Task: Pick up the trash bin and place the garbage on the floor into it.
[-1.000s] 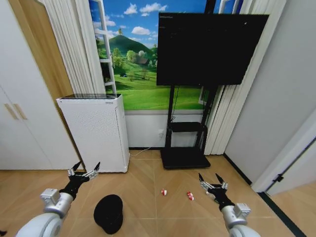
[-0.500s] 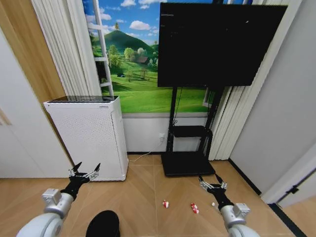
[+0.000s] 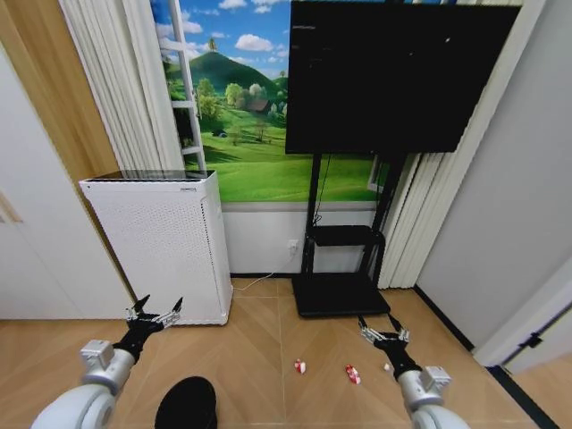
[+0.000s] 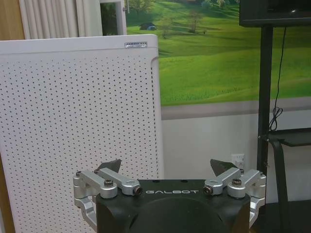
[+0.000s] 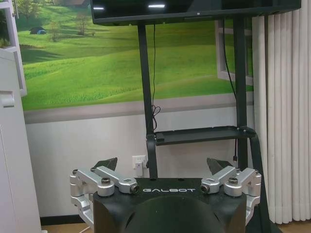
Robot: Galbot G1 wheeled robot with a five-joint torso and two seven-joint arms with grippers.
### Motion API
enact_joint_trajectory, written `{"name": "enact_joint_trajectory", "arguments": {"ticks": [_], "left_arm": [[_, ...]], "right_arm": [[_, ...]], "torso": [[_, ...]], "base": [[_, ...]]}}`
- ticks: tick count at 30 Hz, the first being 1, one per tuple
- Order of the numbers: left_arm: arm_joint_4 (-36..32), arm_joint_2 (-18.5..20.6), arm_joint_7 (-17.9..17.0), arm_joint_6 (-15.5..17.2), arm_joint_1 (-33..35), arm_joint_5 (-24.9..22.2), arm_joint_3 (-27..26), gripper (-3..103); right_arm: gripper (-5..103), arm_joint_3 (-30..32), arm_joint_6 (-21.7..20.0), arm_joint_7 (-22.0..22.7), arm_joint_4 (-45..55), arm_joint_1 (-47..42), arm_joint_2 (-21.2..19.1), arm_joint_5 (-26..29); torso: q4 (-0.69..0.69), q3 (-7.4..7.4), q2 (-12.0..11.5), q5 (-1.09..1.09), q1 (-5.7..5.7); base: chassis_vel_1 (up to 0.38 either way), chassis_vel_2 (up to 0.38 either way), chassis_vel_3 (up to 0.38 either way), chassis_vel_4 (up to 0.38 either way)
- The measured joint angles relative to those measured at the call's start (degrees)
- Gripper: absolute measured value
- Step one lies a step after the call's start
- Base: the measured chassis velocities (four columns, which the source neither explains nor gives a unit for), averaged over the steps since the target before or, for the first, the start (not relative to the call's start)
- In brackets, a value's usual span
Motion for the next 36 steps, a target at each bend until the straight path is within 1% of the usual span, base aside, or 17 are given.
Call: {"name": "enact_joint_trajectory", "arguments": {"ticks": [2, 4, 5, 12, 13, 17, 20, 22, 29, 32, 34, 36], "left_arm": [[0.20, -0.02, 0.07, -0.08, -0.05, 0.02, -0.01, 100], [0.23, -0.01, 0.08, -0.09, -0.07, 0.02, -0.01, 100], [0.45, 0.01, 0.23, -0.16, -0.20, 0.02, -0.01, 100], [0.93, 0.03, 0.33, -0.58, -0.40, 0.01, -0.01, 100], [1.03, 0.00, 0.34, -0.67, -0.44, 0.01, -0.01, 100], [1.06, -0.11, 0.33, -0.69, -0.45, 0.01, 0.00, 100], [1.07, -0.19, 0.45, -0.73, -0.40, 0.01, -0.02, 100], [1.07, -0.22, 0.48, -0.77, -0.39, 0.01, -0.03, 100], [0.69, -0.77, 0.58, -0.86, -0.22, 0.05, -0.12, 100], [0.62, -0.83, 0.63, -0.86, -0.17, 0.05, -0.12, 100], [0.58, -0.82, 0.69, -0.86, -0.16, 0.05, -0.13, 100], [0.57, -0.81, 0.71, -0.86, -0.16, 0.06, -0.15, 100]], "right_arm": [[100, -0.04, -0.06, 0.01, 0.00, 0.05, 0.10, -0.12], [100, -0.05, -0.07, 0.01, 0.00, 0.05, 0.11, -0.12], [100, -0.04, -0.09, 0.00, -0.03, 0.06, 0.11, -0.13], [100, 0.07, -0.11, 0.03, -0.16, 0.07, 0.13, -0.14], [100, 0.09, -0.12, 0.04, -0.19, 0.08, 0.16, -0.14], [100, 0.11, -0.12, 0.06, -0.20, 0.08, 0.21, -0.13], [100, 0.16, -0.15, 0.06, -0.15, -0.04, 0.24, -0.13], [100, 0.20, -0.15, 0.07, -0.09, -0.05, 0.26, -0.13], [100, 0.33, -0.08, 0.13, 0.27, -0.18, 0.38, 0.00], [100, 0.33, -0.01, 0.19, 0.33, -0.20, 0.42, 0.01], [100, 0.40, 0.07, 0.30, 0.48, -0.26, 0.43, 0.15], [100, 0.43, 0.09, 0.32, 0.48, -0.28, 0.43, 0.19]], "torso": [[0.00, -0.51, -0.86, -0.01, -0.37], [0.00, -0.58, -0.99, 0.00, -0.43], [0.00, -0.97, -1.64, 0.00, -0.71], [0.00, -1.93, -3.24, 0.00, -1.35], [0.00, -2.25, -3.80, 0.00, -1.58], [0.00, -2.62, -4.47, 0.00, -1.89], [0.00, -3.27, -5.56, 0.00, -2.33], [0.00, -3.40, -5.81, 0.00, -2.43], [0.00, -4.61, -7.84, 0.00, -3.27], [0.00, -4.85, -8.28, 0.00, -3.47], [0.00, -5.31, -9.04, 0.00, -3.79], [0.00, -5.41, -9.22, 0.00, -3.86]], "base": [[0.000, 0.000, 0.000, 0.000], [0.000, 0.000, 0.000, 0.000], [0.000, 0.000, 0.000, 0.000], [0.000, 0.000, 0.000, 0.000], [0.000, 0.000, 0.000, 0.000], [0.000, 0.000, 0.000, 0.000], [0.000, 0.000, 0.000, 0.000], [0.000, 0.000, 0.000, 0.000], [0.000, 0.000, 0.000, 0.000], [0.000, 0.000, 0.000, 0.000], [0.000, 0.000, 0.000, 0.000], [0.000, 0.000, 0.000, 0.000]]}}
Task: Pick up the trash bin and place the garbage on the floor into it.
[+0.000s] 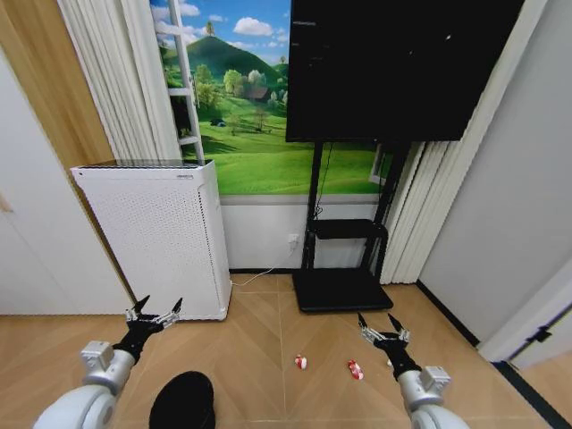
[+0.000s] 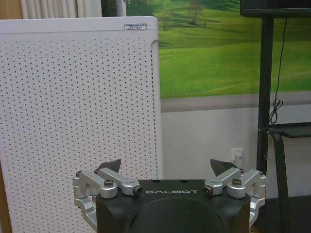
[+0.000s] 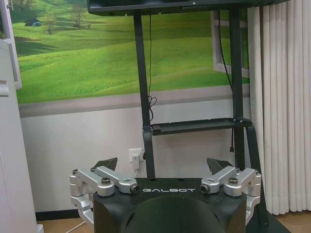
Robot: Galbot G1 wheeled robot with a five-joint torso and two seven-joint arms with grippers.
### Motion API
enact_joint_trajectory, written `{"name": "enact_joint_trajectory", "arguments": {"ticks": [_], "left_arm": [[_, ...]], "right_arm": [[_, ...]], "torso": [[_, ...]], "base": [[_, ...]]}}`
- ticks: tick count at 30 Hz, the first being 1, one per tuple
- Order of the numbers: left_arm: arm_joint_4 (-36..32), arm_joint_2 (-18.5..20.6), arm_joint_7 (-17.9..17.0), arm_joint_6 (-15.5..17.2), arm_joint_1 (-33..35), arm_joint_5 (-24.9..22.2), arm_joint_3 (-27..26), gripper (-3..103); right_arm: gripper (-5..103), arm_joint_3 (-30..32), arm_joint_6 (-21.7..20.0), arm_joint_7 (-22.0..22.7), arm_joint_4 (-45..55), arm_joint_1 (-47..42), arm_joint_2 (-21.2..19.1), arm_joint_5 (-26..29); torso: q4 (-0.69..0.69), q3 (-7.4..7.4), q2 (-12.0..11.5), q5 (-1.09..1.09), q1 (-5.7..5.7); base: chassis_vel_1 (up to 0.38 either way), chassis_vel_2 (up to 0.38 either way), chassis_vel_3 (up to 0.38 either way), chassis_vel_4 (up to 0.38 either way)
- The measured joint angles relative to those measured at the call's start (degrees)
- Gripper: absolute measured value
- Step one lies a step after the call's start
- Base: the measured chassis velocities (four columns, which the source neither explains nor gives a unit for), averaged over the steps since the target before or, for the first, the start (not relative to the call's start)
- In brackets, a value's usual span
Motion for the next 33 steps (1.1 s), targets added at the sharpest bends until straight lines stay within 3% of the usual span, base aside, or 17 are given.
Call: {"name": "enact_joint_trajectory", "arguments": {"ticks": [10, 20, 33], "left_arm": [[-0.33, 0.01, 0.18, 0.05, 0.06, -0.07, -0.03, 100], [-0.33, -0.01, 0.42, 0.05, 0.12, -0.07, -0.12, 100], [0.15, 0.09, 0.66, -0.03, 0.01, -0.08, -0.13, 100]], "right_arm": [[100, 0.10, 0.27, 0.02, 0.10, -0.18, 0.05, 0.08], [100, 0.10, 0.35, 0.02, 0.10, -0.22, 0.01, 0.07], [100, 0.11, 0.59, -0.01, -0.08, -0.21, 0.23, -0.07]], "torso": [[0.00, -1.56, -2.67, 0.00, -1.10], [0.00, -2.23, -3.87, 0.00, -1.64], [0.00, -5.08, -8.46, 0.00, -3.36]], "base": [[0.000, 0.000, 0.000, 0.000], [0.000, 0.000, 0.000, 0.000], [0.000, 0.000, 0.000, 0.000]]}}
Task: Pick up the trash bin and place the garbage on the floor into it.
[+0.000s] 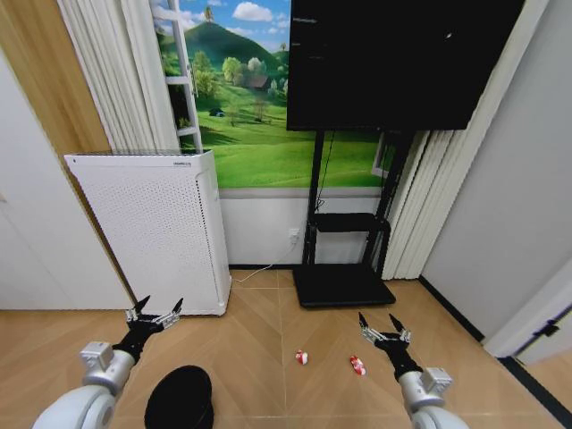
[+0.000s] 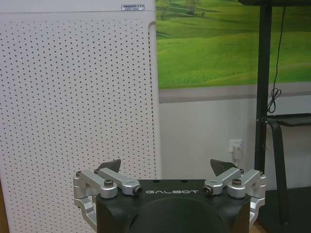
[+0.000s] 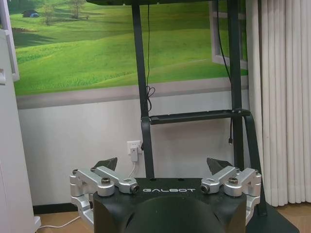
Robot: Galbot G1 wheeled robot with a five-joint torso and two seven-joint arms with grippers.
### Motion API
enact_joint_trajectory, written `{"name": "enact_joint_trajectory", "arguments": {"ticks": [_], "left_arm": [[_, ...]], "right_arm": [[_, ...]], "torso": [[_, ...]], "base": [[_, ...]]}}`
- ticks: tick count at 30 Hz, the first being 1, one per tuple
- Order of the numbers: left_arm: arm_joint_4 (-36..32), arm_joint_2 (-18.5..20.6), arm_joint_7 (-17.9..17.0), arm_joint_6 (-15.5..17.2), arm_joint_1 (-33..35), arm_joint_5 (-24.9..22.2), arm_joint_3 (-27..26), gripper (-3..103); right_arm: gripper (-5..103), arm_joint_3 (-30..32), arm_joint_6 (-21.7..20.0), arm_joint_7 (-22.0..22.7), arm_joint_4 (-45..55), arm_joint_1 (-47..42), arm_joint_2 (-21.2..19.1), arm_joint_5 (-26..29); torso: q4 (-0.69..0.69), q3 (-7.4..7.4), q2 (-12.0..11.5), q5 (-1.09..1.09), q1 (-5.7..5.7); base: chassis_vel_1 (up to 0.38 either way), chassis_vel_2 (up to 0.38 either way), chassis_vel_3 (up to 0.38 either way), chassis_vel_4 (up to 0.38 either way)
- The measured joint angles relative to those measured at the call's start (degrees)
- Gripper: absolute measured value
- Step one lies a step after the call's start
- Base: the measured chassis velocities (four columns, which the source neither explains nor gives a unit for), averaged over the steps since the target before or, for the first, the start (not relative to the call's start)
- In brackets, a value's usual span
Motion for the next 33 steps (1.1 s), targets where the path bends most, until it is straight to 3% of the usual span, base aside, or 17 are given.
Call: {"name": "enact_joint_trajectory", "arguments": {"ticks": [33], "left_arm": [[-0.41, -1.10, 0.53, -0.42, 0.79, 0.60, -0.22, 100]], "right_arm": [[100, -0.13, 0.05, -0.02, 0.04, 0.05, -0.20, -0.22]], "torso": [[0.00, -4.83, -7.67, 0.00, -2.85]], "base": [[0.000, 0.000, 0.000, 0.000]]}}
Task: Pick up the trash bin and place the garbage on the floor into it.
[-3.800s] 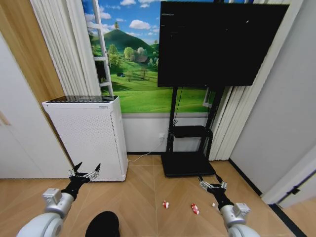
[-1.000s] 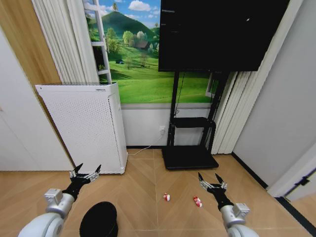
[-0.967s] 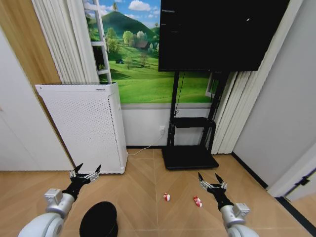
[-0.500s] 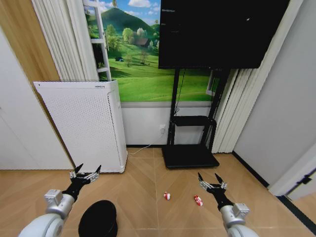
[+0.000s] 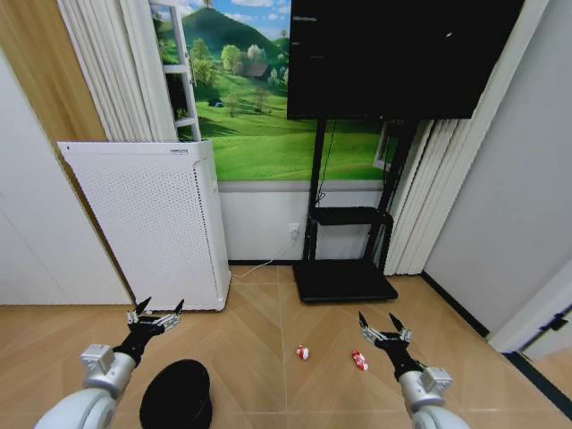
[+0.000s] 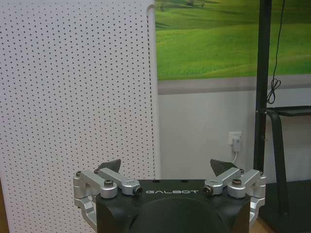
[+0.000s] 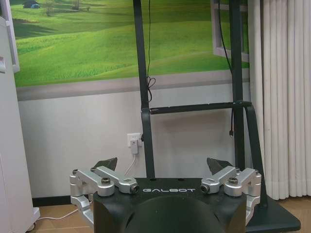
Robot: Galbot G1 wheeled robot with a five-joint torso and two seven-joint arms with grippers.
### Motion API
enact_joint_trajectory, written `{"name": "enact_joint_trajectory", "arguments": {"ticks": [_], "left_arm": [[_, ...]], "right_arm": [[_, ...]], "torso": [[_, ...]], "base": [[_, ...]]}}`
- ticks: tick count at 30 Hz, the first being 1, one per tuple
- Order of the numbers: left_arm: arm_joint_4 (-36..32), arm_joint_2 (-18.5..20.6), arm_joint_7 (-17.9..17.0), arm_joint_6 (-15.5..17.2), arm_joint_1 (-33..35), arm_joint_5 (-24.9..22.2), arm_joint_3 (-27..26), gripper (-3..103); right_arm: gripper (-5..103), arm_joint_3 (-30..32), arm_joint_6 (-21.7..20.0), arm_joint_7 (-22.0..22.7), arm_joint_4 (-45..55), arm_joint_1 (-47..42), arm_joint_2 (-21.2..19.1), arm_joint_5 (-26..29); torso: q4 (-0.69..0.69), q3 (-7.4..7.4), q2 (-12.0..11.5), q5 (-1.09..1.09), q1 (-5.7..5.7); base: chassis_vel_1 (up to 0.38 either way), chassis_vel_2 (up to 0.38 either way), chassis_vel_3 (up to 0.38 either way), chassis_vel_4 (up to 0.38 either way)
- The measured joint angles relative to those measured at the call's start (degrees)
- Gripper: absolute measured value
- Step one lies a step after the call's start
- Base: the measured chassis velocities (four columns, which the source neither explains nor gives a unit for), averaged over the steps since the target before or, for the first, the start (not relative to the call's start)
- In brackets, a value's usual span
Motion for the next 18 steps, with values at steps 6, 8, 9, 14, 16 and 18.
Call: {"name": "enact_joint_trajectory", "arguments": {"ticks": [6, 8, 9, 14, 16, 18], "left_arm": [[0.41, -0.43, 0.26, -0.19, 0.21, 0.22, -0.04, 100], [0.41, -0.52, 0.33, -0.21, 0.28, 0.29, -0.04, 100], [0.41, -0.57, 0.35, -0.25, 0.28, 0.35, -0.06, 100], [0.41, -0.61, 0.42, -0.28, 0.28, 0.48, -0.09, 100], [0.42, -0.68, 0.43, -0.28, 0.28, 0.58, -0.09, 100], [0.41, -0.81, 0.44, -0.29, 0.29, 0.73, -0.09, 100]], "right_arm": [[100, 0.08, 0.29, 0.01, -0.29, -0.25, 0.06, 0.14], [100, 0.15, 0.39, 0.01, -0.36, -0.26, 0.06, 0.20], [100, 0.17, 0.42, 0.01, -0.38, -0.26, 0.05, 0.23], [100, 0.16, 0.63, 0.01, -0.55, -0.24, 0.09, 0.26], [100, 0.16, 0.72, 0.01, -0.66, -0.25, 0.10, 0.26], [100, 0.15, 0.81, 0.02, -0.80, -0.27, 0.07, 0.26]], "torso": [[0.00, -0.95, -1.43, 0.00, -0.49], [0.00, -1.21, -1.84, 0.00, -0.63], [0.00, -1.41, -2.14, 0.00, -0.73], [0.00, -2.19, -3.35, 0.00, -1.16], [0.00, -2.43, -3.68, 0.00, -1.26], [0.00, -2.71, -4.11, 0.00, -1.40]], "base": [[0.000, 0.000, 0.000, 0.000], [0.000, 0.000, 0.000, 0.000], [0.000, 0.000, 0.000, 0.000], [0.000, 0.000, 0.000, 0.000], [0.000, 0.000, 0.000, 0.000], [0.000, 0.000, 0.000, 0.000]]}}
